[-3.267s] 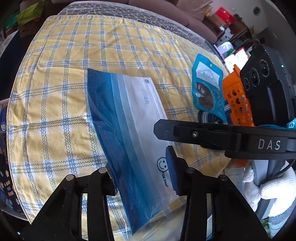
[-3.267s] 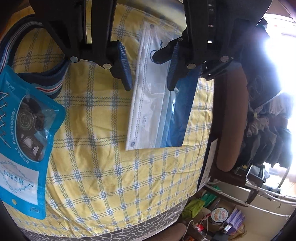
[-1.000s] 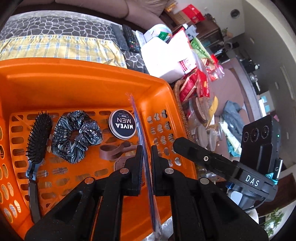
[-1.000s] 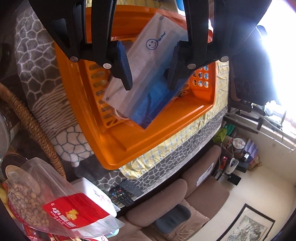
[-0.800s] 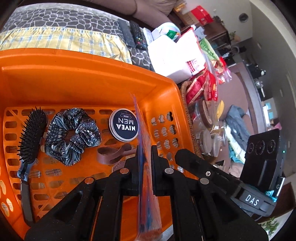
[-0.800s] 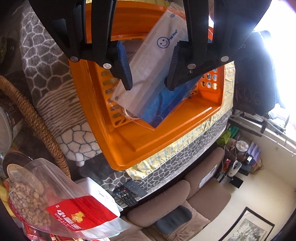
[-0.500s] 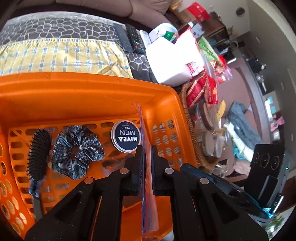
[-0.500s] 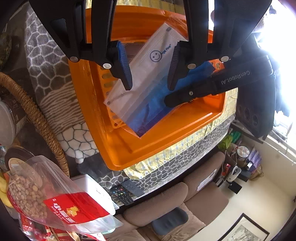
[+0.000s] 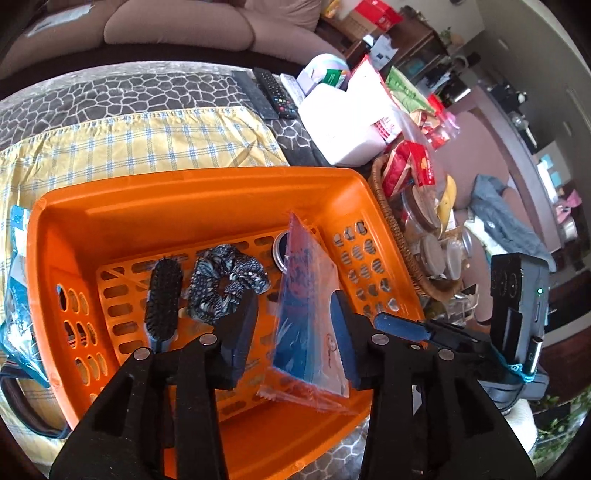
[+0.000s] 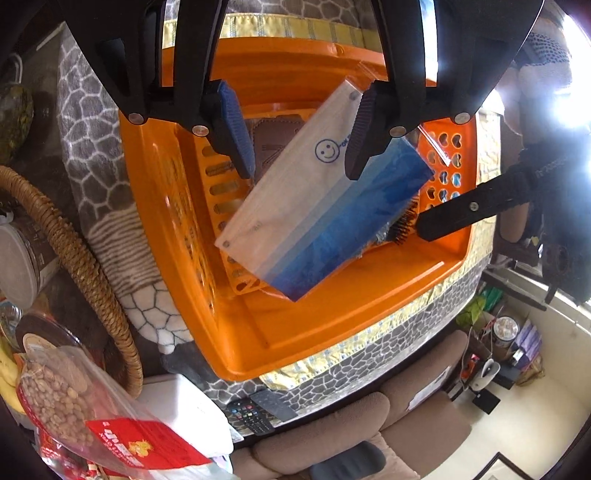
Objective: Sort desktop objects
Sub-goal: 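Lower the mask packet into the basket and open both tools, then withdraw both tools toward the navy striped strap on the cloth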
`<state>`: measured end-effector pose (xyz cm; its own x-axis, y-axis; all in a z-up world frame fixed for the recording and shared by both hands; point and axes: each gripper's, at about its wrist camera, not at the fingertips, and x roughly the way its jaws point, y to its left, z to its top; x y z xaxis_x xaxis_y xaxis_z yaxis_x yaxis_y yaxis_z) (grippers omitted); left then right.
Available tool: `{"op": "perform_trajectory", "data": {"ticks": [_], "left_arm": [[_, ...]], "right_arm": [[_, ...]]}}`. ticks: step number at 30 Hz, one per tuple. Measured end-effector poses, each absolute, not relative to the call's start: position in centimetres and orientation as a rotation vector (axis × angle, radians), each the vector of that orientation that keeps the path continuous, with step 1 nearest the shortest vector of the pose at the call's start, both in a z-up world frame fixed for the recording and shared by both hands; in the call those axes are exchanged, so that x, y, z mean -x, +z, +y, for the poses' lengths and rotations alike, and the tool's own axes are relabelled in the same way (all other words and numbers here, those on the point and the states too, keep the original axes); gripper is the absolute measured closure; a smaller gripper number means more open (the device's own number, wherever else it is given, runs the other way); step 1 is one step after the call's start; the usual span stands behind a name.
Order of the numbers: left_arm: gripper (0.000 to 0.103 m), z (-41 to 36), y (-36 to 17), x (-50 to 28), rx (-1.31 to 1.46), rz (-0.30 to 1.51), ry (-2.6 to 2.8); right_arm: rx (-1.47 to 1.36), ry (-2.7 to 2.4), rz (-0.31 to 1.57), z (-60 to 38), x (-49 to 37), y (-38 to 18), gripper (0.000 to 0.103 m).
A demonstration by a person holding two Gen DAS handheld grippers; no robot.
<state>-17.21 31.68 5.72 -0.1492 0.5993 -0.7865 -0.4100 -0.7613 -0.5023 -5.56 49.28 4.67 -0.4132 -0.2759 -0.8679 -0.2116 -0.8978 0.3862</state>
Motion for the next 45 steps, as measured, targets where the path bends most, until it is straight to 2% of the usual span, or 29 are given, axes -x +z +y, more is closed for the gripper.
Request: {"op": "perform_trajectory", "data": {"ticks": [4,8,11,14,16,17,19,22,33,45], "left_arm": [[0.061,30.0,6.0,16.5,1.457,-0.172,1.983],[0.059,28.5,6.3,15.9,1.453,-0.184,1.978],[0.052,27.5,6.7,15.6,1.442,-0.170,1.990],[0.042,26.5,7.4,15.3,1.422,-0.113,2.027],[0.030,25.8,7.7,15.3,1.420,-0.093,2.042],[0.027,25.3,7.8,15.3,1.420,-0.094,2.044],[0.011,24.3,8.0,15.3,1.421,-0.116,2.044],[0.000,22.6,8.4,15.2,1.413,-0.148,2.052],[0.000,13.9,9.4,14.7,1.427,-0.117,2.174],[0.000,3.9,6.3,14.2,1.524,-0.154,2.247]], "right_arm": [[-1.729,-2.486,-0.650,48.0,5.3,4.1,0.049],[-1.775,-2.410,-0.708,47.5,5.5,3.4,0.049],[-1.813,-2.379,-0.741,47.1,5.9,2.7,0.048],[-1.824,-2.392,-0.737,46.6,6.4,2.6,0.047],[-1.820,-2.418,-0.716,46.1,6.6,2.9,0.046],[-1.819,-2.431,-0.704,45.9,6.7,3.0,0.044],[-1.803,-2.450,-0.705,45.5,6.9,3.4,0.040],[-1.790,-2.451,-0.705,44.8,7.0,3.9,0.037],[-1.653,-2.487,-0.620,38.6,8.0,8.3,0.034],[-1.552,-2.449,-0.515,29.2,10.4,10.6,0.025]]}}
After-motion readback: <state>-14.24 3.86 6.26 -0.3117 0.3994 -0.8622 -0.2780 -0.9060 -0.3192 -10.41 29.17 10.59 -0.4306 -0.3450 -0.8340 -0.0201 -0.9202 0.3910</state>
